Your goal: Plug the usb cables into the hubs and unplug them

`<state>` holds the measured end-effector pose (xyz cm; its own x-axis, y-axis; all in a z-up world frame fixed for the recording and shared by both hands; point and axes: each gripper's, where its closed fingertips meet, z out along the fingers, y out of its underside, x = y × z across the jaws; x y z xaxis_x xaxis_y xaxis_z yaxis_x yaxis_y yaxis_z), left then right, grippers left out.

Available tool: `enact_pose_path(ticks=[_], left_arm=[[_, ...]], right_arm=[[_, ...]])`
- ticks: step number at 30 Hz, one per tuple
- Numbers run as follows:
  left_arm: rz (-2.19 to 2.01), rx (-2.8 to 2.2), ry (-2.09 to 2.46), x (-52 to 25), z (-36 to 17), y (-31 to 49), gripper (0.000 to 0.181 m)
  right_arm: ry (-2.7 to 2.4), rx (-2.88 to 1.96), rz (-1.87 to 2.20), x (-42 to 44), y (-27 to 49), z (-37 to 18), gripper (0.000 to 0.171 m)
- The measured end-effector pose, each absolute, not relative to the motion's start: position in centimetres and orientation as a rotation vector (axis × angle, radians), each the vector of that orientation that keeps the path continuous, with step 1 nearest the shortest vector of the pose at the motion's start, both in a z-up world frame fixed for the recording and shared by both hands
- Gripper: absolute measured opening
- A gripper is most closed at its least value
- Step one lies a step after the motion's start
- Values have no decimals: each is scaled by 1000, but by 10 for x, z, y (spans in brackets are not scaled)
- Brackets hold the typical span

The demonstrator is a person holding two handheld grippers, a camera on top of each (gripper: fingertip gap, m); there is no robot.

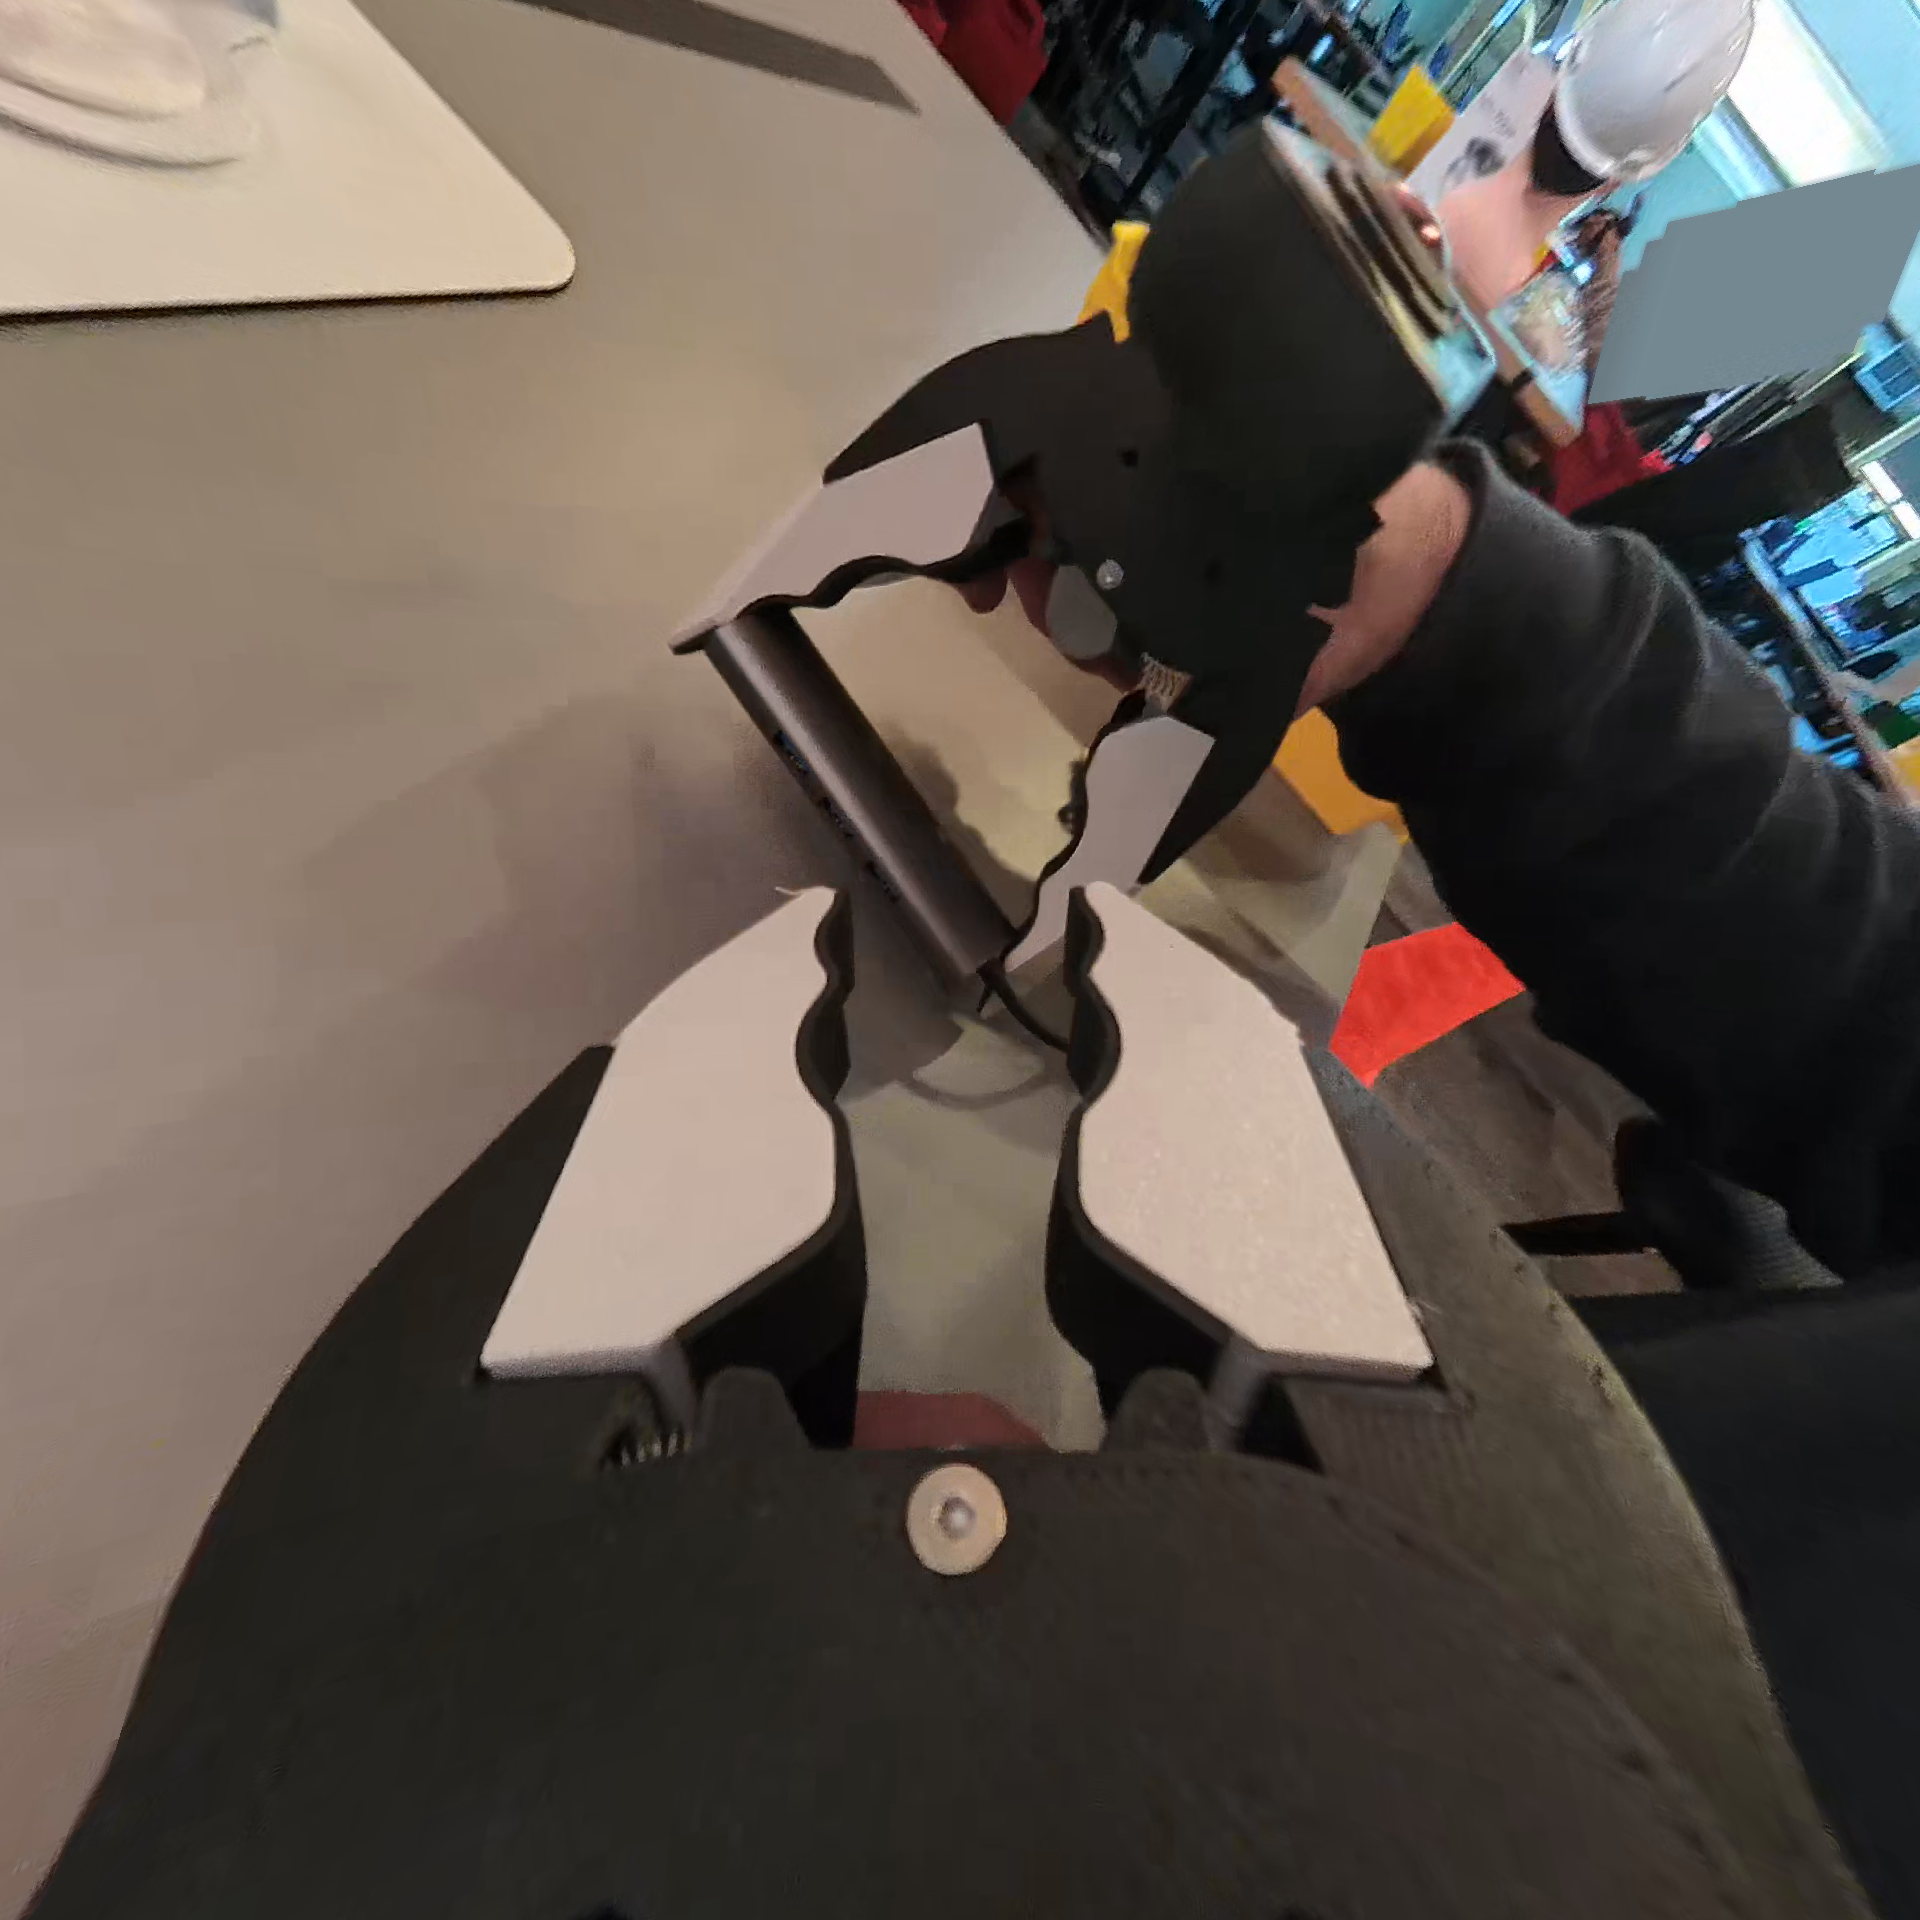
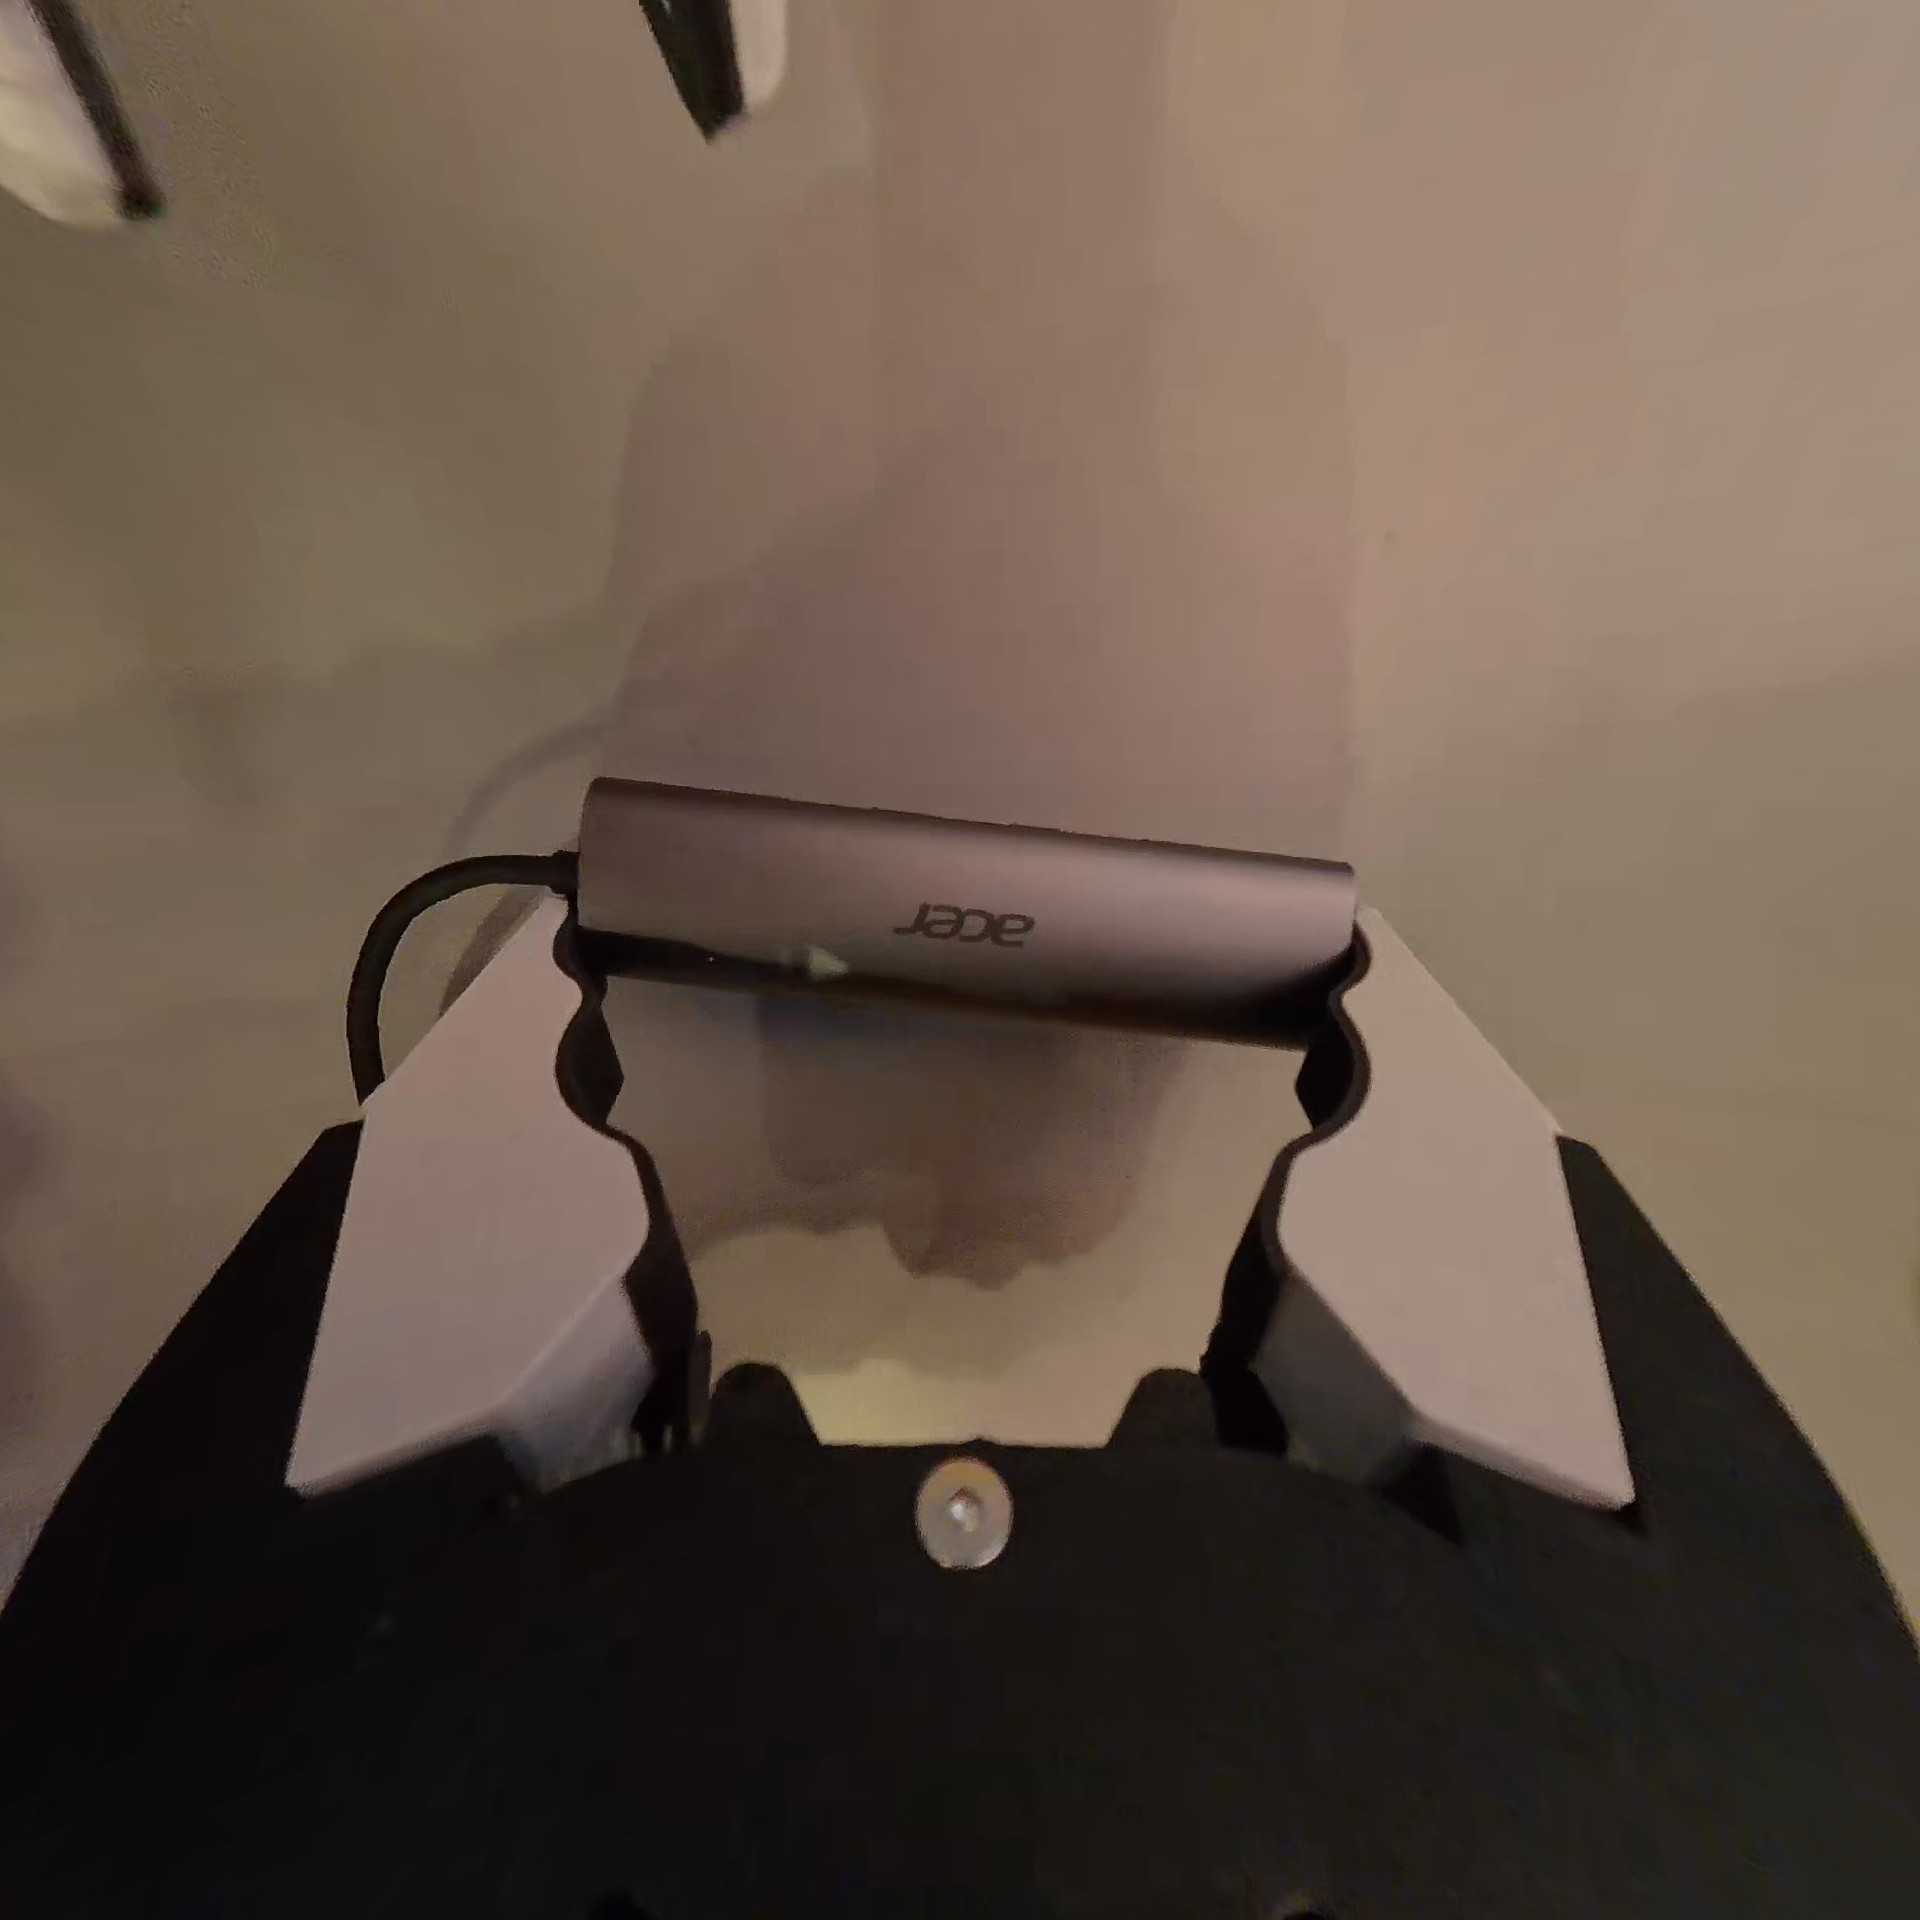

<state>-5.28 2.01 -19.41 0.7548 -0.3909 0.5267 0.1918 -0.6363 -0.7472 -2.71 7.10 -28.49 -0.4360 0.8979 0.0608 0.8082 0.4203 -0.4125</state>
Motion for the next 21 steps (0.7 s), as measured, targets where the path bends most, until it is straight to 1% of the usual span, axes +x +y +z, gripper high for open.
enact_pose_path(ticks=[2,7,11,14,18,21], left_arm=[[-836,-2108,166,-55,-199,17,38],[-820,-2125,180,-58,-205,16,38],[-809,-2136,204,-56,-207,16,39],[-789,-2138,216,-56,-206,15,39],[-738,-2107,273,-59,-185,9,39],[-575,-2080,393,-77,-155,-5,39]], right_arm=[[-2416,-1510,501,-27,70,-294,133],[-2400,-1532,559,-30,68,-296,133],[-2441,-1517,531,-27,67,-297,139],[-2437,-1521,524,-27,67,-297,133],[-2398,-1528,502,-23,72,-294,132],[-2343,-1546,491,-17,77,-289,132]])
